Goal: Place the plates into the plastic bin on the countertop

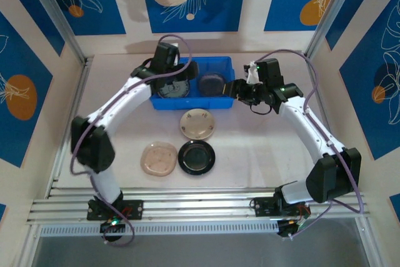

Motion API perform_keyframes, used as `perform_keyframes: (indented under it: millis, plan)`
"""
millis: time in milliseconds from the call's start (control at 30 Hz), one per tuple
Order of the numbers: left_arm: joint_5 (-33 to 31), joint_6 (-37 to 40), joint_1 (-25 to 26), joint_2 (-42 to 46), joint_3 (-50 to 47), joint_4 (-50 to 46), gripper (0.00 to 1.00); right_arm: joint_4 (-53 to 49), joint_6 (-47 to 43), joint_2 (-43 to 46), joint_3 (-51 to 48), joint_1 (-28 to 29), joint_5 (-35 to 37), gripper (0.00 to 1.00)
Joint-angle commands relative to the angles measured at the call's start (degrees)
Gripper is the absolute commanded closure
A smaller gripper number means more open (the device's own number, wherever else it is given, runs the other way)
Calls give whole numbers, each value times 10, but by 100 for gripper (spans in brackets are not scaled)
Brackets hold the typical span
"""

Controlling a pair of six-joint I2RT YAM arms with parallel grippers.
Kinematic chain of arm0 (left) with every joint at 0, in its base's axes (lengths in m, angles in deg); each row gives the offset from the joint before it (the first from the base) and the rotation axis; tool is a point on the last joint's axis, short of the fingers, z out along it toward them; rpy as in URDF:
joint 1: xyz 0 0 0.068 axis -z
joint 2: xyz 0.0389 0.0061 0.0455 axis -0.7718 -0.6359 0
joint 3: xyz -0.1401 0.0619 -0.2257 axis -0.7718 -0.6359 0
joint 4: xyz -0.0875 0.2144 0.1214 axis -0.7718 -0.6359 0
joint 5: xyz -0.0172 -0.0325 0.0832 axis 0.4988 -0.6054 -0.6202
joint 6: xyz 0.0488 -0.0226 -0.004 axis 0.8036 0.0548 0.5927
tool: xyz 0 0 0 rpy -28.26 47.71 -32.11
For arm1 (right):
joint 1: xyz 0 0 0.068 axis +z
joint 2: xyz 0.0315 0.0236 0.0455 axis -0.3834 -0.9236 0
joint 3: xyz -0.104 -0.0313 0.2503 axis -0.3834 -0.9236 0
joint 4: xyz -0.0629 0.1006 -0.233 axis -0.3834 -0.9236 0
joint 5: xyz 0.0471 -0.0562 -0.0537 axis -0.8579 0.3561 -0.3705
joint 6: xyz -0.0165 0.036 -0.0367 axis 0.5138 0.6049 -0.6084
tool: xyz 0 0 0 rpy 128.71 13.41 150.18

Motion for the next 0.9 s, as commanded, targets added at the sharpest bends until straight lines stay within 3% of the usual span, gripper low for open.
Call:
perform_keyframes:
  millis: [0, 167, 333, 433, 867]
  plan:
    - [3, 29, 5, 86, -63, -52, 7, -45, -23, 8, -31, 17, 2, 49]
    - [19, 38, 2, 185, -155, -108, 15, -57, -26, -1, -77, 50, -6, 53]
    - [73, 19, 1, 254, -238, -133, 21, -74, -25, -7, -117, 92, -9, 59]
    - [104, -5, 2, 293, -298, -124, 22, -76, -18, -13, -143, 115, -14, 61]
    - [132, -67, 5, 382, -457, -100, 23, -25, 16, -69, -200, 169, -46, 60]
